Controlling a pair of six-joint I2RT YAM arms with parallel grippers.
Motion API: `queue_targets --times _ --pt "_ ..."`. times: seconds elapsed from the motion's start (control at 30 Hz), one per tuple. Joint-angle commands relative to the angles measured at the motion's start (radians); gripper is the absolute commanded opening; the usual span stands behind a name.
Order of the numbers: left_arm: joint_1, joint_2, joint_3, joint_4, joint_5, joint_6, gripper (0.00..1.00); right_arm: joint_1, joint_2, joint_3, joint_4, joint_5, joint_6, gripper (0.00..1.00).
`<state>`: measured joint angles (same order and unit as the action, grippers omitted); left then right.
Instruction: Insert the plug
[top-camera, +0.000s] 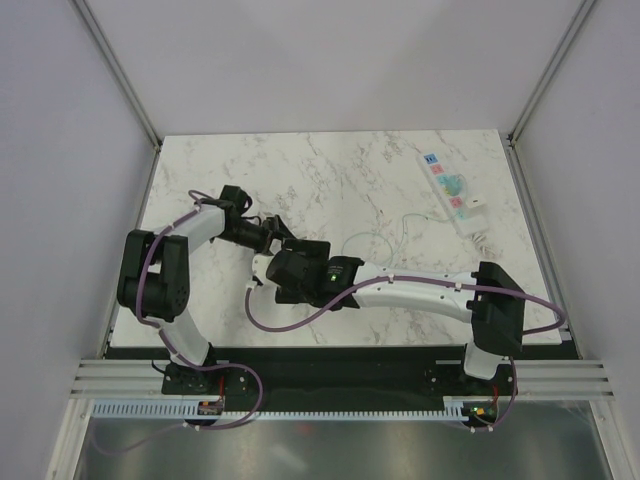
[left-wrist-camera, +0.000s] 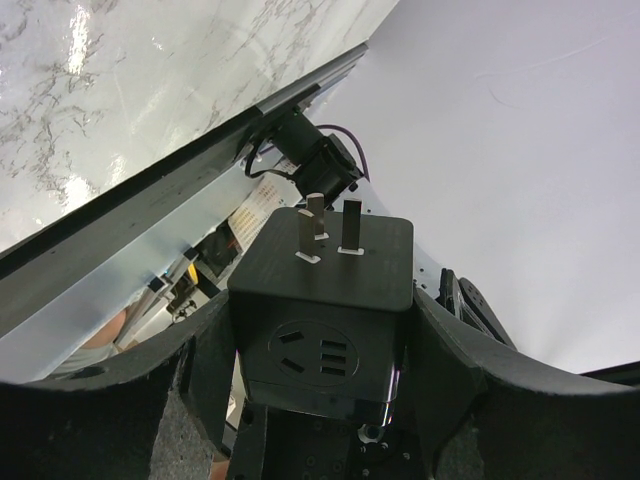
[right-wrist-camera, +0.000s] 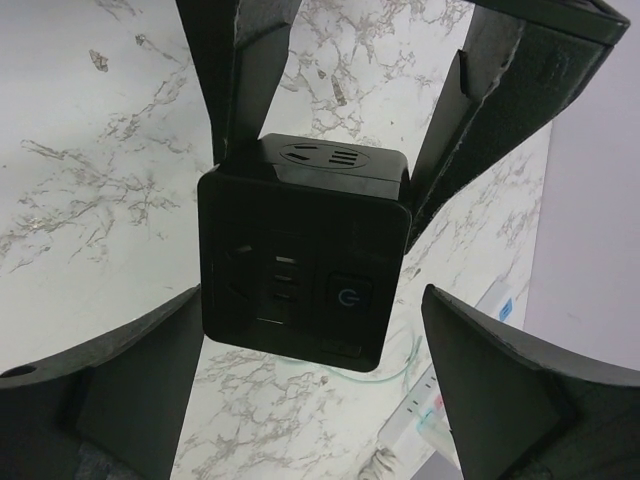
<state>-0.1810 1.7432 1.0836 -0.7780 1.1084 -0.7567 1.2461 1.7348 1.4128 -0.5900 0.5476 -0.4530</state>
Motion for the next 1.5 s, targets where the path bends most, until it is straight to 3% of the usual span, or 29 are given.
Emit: queue_targets --times 0.0,0.2,0.3,0.43,0.5,0.57,0.6,0.73,0.77,1.13,1.27,1.47 --pt "-0.003 -0.048 -0.008 0.013 0.041 -0.047 0.02 0.001 0.011 0.044 0.035 0.034 -0.006 0.95" --pt "-0.003 -0.056 -0.016 0.019 0.033 -0.056 0.02 0.003 0.04 0.075 0.036 0.038 -0.007 0.91" --pt "-0.003 -0.054 -0.019 0.022 0.03 -0.058 0.02 0.001 0.045 0.078 0.038 0.04 -0.007 0.84" --pt "-0.003 -0.054 -0.013 0.028 0.033 -0.059 0.05 0.003 0.045 0.066 0.042 0.074 -0.01 0.29" --pt "-0.003 -0.057 -0.007 0.026 0.033 -0.062 0.32 0.003 0.036 0.051 0.047 0.075 -0.013 0.18" --pt "-0.003 -0.056 0.007 0.028 0.039 -0.059 0.51 0.001 0.025 0.04 0.045 0.069 -0.01 0.04" --pt "-0.003 -0.054 0.013 0.028 0.044 -0.058 0.54 0.0 0.013 0.035 0.047 0.057 -0.009 0.0" --pt "-0.002 -0.057 0.05 0.028 0.047 -0.053 0.71 -0.022 -0.032 0.011 0.042 0.015 0.002 0.0" --pt "-0.002 -0.057 0.061 0.028 0.045 -0.052 0.99 -0.031 -0.043 0.002 0.032 0.008 0.005 0.0" --pt "-0.002 -0.074 0.206 -0.001 -0.033 -0.004 1.0 -0.253 -0.237 -0.063 -0.062 -0.164 0.071 0.0" --pt "-0.005 -0.102 0.318 -0.058 -0.308 0.112 1.0 -0.414 -0.284 0.023 -0.163 -0.364 0.128 0.0" --pt "-0.055 -0.191 0.263 -0.038 -0.661 0.226 1.0 -0.664 -0.138 0.263 -0.298 -0.523 0.215 0.0"
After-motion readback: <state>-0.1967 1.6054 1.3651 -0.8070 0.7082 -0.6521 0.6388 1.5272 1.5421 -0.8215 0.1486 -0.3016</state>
